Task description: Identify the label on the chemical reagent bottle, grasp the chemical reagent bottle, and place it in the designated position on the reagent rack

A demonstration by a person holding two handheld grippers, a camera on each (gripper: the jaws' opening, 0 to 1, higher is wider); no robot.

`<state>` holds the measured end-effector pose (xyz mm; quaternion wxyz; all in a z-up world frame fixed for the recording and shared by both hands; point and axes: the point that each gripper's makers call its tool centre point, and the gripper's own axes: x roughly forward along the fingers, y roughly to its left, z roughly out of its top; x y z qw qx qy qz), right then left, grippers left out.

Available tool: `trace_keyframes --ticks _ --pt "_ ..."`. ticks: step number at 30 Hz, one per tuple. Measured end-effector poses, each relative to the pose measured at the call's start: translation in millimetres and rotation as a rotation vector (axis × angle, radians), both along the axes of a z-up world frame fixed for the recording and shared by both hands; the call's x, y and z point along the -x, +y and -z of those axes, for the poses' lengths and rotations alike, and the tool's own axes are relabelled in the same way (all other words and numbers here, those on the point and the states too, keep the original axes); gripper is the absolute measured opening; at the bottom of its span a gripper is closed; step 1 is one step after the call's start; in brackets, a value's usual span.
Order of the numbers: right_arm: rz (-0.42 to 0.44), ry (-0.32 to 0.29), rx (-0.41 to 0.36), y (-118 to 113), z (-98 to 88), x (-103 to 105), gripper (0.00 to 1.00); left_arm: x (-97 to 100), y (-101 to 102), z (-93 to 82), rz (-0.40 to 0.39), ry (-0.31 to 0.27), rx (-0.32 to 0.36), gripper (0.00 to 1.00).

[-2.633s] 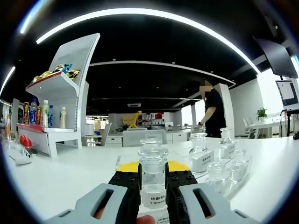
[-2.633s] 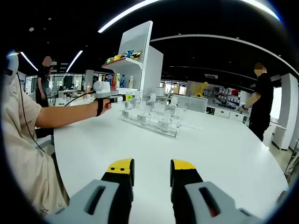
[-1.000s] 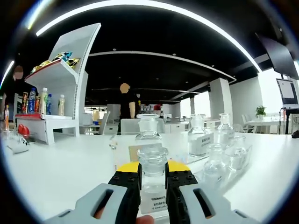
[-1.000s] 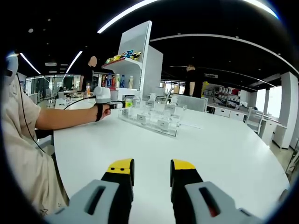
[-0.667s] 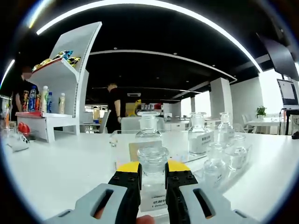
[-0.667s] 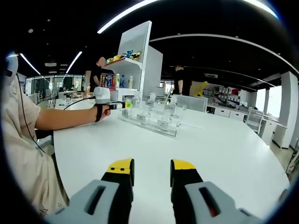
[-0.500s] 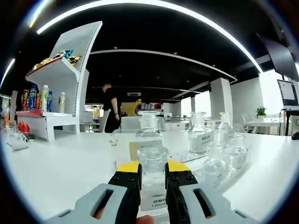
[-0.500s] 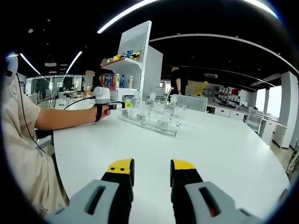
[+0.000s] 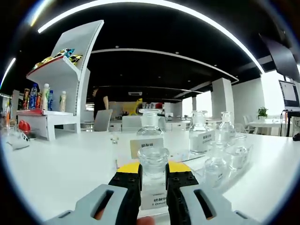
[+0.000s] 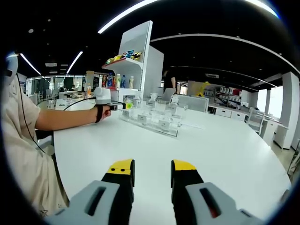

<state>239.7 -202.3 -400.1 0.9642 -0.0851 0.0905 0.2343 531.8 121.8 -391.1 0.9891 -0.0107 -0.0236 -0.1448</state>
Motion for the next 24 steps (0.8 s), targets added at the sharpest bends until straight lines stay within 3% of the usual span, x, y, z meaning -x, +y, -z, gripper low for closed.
trace_keyframes --ticks 24 --pt "0.0 0.0 0.002 1.1 -0.5 0.3 0.3 -0.8 -0.1 2.8 0.002 0.021 0.01 0.2"
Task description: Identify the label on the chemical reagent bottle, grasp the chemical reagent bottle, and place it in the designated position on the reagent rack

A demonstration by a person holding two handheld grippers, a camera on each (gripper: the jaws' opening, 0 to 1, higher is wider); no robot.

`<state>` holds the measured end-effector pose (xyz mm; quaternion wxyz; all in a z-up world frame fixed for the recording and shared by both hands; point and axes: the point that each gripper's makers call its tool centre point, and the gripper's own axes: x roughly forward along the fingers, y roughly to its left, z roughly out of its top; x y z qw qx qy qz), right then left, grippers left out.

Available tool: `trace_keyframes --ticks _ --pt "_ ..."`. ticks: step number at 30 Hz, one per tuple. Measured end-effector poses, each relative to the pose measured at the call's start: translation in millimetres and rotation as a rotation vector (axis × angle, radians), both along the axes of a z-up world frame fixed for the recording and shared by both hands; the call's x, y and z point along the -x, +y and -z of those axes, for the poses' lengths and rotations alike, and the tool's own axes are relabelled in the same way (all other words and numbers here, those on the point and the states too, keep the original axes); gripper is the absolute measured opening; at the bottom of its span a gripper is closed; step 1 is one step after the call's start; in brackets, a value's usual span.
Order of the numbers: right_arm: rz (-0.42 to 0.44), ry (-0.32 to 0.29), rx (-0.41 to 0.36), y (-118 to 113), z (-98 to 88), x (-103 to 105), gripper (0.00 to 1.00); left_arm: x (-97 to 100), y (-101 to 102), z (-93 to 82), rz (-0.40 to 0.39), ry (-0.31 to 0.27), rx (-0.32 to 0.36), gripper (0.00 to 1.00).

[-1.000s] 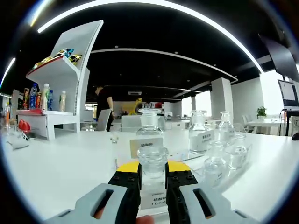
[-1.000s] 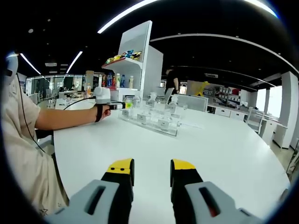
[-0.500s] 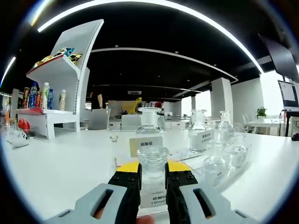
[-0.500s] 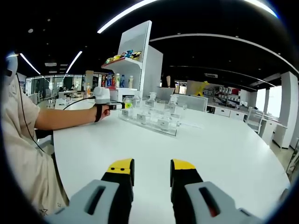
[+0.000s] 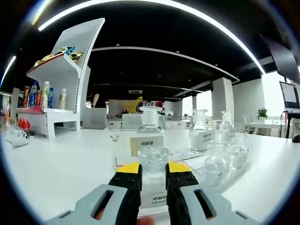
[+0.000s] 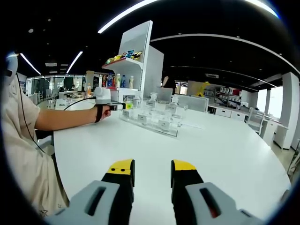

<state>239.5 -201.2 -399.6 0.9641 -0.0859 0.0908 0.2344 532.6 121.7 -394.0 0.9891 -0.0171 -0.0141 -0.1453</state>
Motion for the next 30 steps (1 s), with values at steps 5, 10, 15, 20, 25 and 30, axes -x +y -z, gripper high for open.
trace_keyframes --ticks 5,10,15,20,25,30 --pt "-0.001 0.001 0.0 0.3 0.5 -0.4 0.3 -1.0 -0.5 2.9 0.0 0.013 0.001 0.2" --pt "-0.002 0.001 0.0 0.3 1.0 -0.7 0.3 -1.7 -0.3 4.3 0.0 0.019 -0.001 0.2" --pt "-0.003 0.001 0.0 0.1 1.2 -0.8 0.3 -2.3 -0.4 4.6 0.003 0.018 -0.007 0.2" --pt "-0.003 0.002 -0.001 0.3 1.8 -0.7 0.3 -2.2 -0.8 4.5 0.002 0.008 -0.024 0.21" --pt "-0.008 0.002 0.0 2.4 2.0 -0.5 0.3 -0.4 -2.7 4.5 0.011 -0.001 -0.05 0.22" --pt "-0.011 0.002 0.002 4.1 1.9 -0.5 0.3 1.5 -4.3 4.3 0.027 0.005 -0.043 0.24"
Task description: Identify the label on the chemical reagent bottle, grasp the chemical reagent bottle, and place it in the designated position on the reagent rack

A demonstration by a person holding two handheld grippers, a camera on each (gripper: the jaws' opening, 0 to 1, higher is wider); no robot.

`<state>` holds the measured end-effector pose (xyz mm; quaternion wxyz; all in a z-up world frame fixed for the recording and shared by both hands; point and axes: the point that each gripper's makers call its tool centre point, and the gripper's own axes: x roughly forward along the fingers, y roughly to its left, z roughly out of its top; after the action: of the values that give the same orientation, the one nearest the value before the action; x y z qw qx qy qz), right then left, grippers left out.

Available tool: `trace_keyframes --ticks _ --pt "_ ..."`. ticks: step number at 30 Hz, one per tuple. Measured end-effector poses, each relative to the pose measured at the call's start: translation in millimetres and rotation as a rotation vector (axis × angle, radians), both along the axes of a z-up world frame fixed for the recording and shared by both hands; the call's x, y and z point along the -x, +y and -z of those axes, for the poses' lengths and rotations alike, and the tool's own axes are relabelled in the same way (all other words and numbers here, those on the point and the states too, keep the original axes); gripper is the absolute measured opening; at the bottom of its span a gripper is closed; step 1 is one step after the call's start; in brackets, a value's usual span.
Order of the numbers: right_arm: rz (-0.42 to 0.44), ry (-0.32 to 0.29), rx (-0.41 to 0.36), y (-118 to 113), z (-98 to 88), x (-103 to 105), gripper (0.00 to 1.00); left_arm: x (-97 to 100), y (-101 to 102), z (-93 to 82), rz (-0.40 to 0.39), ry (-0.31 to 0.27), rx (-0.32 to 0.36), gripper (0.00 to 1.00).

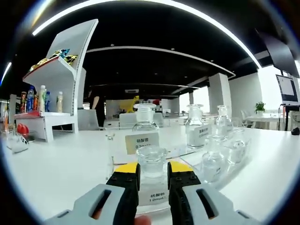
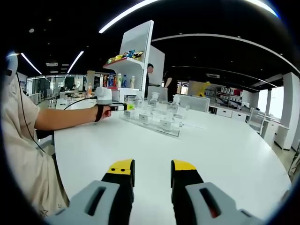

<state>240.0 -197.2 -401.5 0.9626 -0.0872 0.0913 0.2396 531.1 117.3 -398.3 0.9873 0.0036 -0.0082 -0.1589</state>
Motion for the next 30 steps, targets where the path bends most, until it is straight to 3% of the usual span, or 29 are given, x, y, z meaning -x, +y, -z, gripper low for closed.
trace_keyframes --ticks 5,10,23,30 --pt "-0.001 -0.005 -0.001 0.7 -2.3 0.8 0.3 3.0 -0.5 -0.9 0.01 0.011 0.009 0.27" --pt "0.003 -0.006 -0.003 0.3 -2.9 1.1 0.3 8.4 1.0 -13.0 0.021 -0.015 0.027 0.29" --pt "0.003 -0.019 -0.017 -1.7 -4.6 3.4 0.3 23.4 1.3 -21.2 0.046 -0.042 -0.006 0.36" --pt "0.034 -0.013 -0.031 -14.3 -4.2 6.5 0.3 42.3 -1.8 -33.7 0.1 -0.064 -0.033 0.38"
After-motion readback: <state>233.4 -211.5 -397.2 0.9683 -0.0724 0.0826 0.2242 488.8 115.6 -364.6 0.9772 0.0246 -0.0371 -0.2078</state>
